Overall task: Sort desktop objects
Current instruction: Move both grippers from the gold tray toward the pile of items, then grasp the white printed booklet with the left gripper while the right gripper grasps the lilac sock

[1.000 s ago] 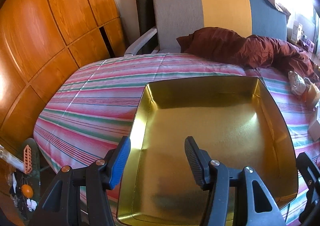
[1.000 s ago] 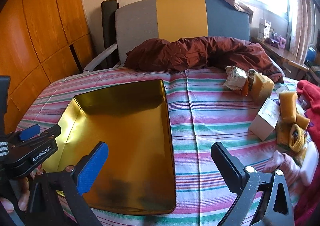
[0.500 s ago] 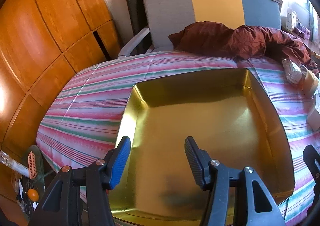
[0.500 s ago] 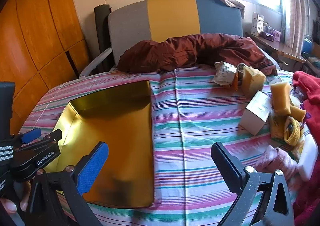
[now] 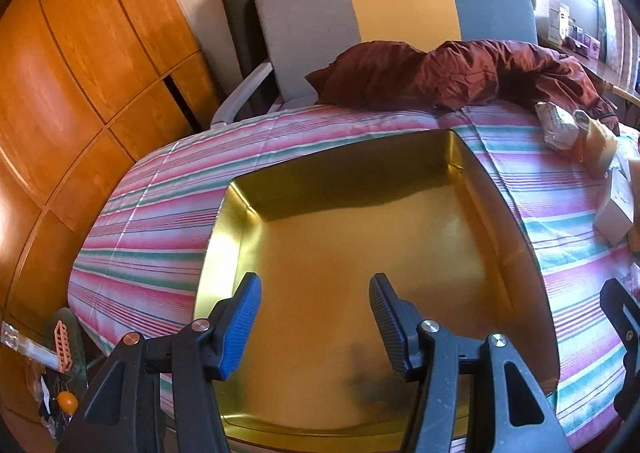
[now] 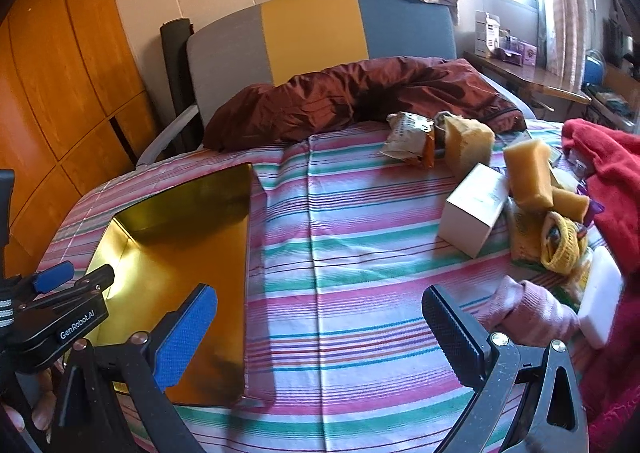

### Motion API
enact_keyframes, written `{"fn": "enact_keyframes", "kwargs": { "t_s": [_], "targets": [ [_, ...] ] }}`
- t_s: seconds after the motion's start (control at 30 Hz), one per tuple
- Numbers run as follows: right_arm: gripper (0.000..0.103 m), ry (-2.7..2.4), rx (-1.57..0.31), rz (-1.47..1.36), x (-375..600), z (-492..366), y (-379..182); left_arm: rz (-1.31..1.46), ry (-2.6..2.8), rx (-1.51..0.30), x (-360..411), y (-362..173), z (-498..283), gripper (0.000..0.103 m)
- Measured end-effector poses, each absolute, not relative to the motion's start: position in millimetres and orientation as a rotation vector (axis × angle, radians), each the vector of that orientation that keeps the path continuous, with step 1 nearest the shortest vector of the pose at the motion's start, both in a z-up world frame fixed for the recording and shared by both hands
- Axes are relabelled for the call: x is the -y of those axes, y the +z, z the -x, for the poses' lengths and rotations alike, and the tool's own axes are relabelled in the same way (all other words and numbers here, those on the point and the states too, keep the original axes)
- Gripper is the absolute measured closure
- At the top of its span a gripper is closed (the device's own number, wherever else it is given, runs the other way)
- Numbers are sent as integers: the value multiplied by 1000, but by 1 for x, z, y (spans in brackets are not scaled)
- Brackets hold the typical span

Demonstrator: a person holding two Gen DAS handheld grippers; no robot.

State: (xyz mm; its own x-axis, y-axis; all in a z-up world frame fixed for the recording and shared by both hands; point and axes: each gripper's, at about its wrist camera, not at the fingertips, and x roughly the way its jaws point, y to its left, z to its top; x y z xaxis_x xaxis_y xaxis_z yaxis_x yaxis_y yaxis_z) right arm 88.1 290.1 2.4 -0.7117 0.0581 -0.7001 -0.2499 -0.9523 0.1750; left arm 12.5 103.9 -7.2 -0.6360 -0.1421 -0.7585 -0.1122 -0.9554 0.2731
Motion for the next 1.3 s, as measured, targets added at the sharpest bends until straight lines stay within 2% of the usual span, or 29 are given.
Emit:
{"fn": "enact_keyframes", "kwargs": {
  "t_s": [0.83, 1.0, 1.3],
  "targets": [
    [0, 2547, -496, 1069, -367, -123, -23, -1408, -2862, 607, -173, -10, -21, 46],
    [0, 2463, -463, 1068, -389, -131, -33, -1425, -2977, 647, -216, -3, -16, 46],
    [0, 2351, -548, 1074, -430, -147, -42, -1546, -3254, 788, -336, 2, 3, 44]
  ]
}}
